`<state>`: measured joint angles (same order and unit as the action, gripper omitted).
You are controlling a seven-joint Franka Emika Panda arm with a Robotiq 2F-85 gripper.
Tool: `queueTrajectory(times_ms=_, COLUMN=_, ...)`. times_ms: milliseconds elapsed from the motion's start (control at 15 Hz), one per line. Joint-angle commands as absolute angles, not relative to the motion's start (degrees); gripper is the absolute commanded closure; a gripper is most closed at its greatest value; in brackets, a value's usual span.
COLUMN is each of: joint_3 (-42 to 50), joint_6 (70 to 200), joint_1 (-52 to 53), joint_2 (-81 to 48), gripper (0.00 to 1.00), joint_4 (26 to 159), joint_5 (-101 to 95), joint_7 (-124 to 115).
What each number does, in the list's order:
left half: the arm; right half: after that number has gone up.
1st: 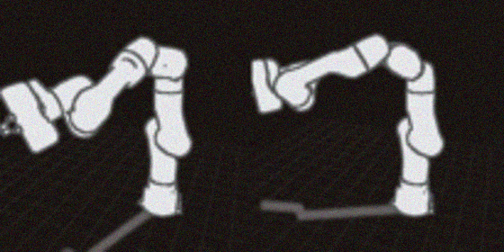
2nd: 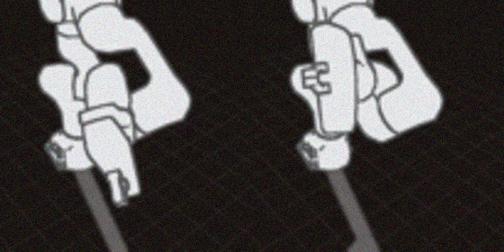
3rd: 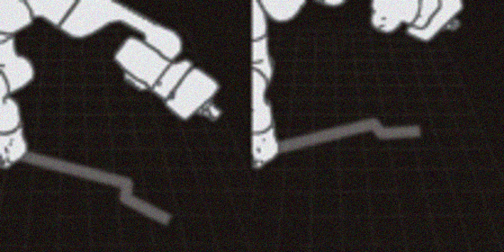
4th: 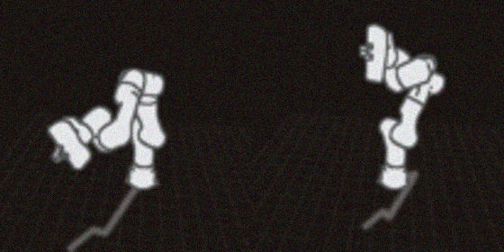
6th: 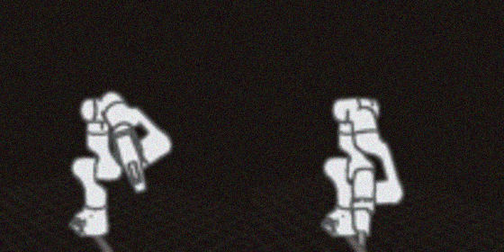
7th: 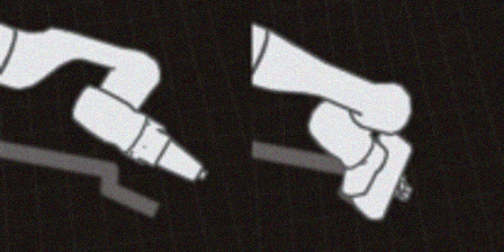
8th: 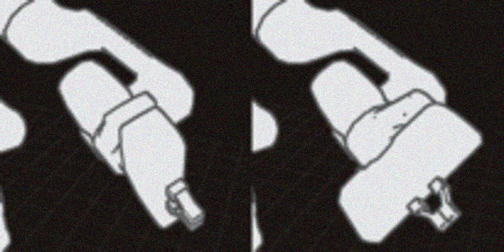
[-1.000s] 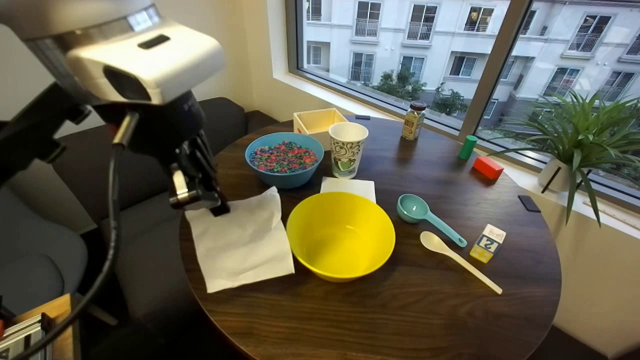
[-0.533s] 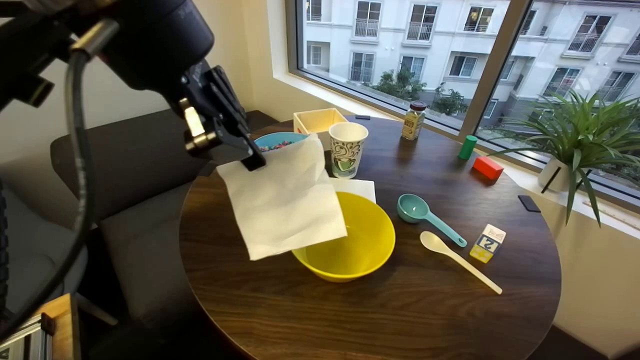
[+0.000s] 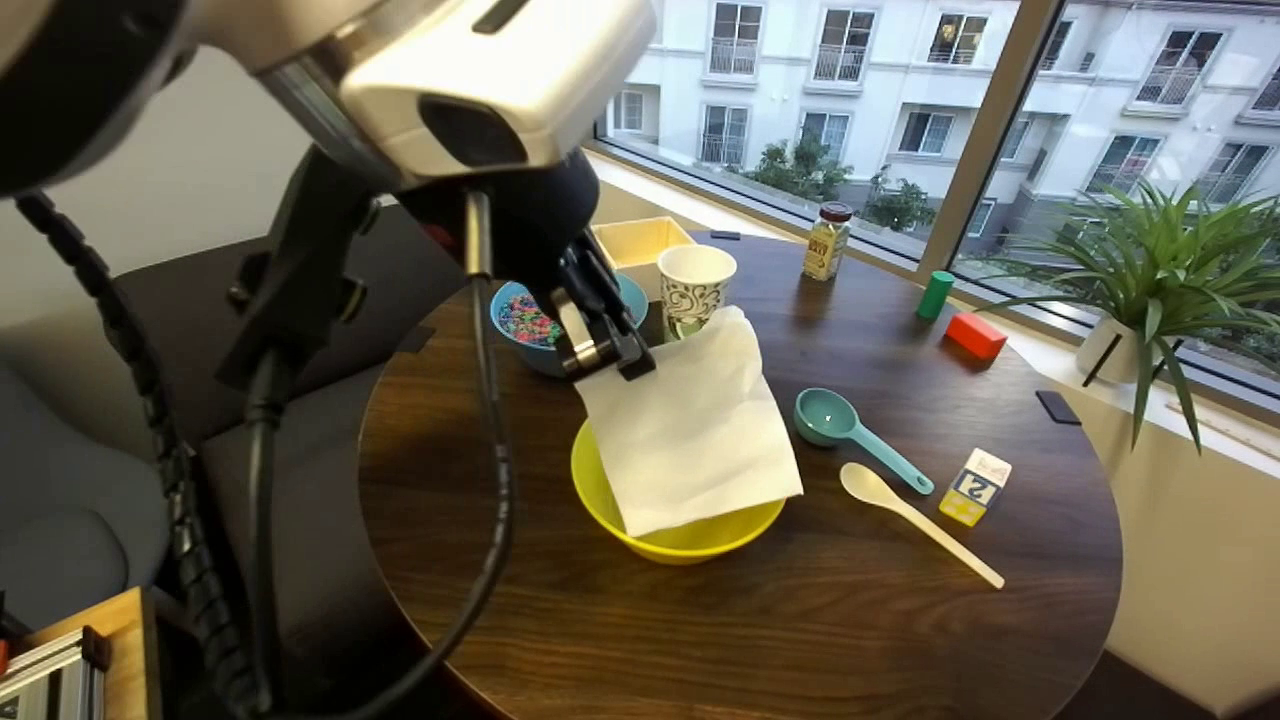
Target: Move the yellow bowl to the right, use the tissue to wipe the inside of the yellow bowl
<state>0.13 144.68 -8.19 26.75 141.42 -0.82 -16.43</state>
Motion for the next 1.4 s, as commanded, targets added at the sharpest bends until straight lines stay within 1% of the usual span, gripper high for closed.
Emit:
queueTrajectory(times_ms=0, joint_3=0.72, joint_6=146.94, joint_1=-7.77, joint_2=20.56, gripper=1.00, joint_4=139.17, joint_5=-0.21, joint_7=-14.56)
queueTrajectory(times_ms=400, joint_3=0.64, joint_6=141.81, joint_1=-8.02, joint_2=14.52, gripper=1.00, joint_4=137.23, joint_5=-2.21, joint_7=-14.23)
queueTrajectory(times_ms=600, joint_3=1.31, joint_6=134.37, joint_1=-6.51, joint_2=12.18, gripper=1.00, joint_4=134.99, joint_5=0.31, joint_7=-12.00)
queueTrajectory(times_ms=733, joint_3=1.25, joint_6=132.50, joint_1=-5.94, joint_2=10.82, gripper=1.00, joint_4=133.60, joint_5=0.84, joint_7=-11.27)
queueTrajectory(times_ms=933, joint_3=1.47, joint_6=135.17, joint_1=-4.98, joint_2=9.42, gripper=1.00, joint_4=131.91, joint_5=2.42, joint_7=-9.29)
queueTrajectory(times_ms=1333, joint_3=1.58, joint_6=146.61, joint_1=-4.77, joint_2=7.00, gripper=1.00, joint_4=130.94, joint_5=2.13, joint_7=-8.23)
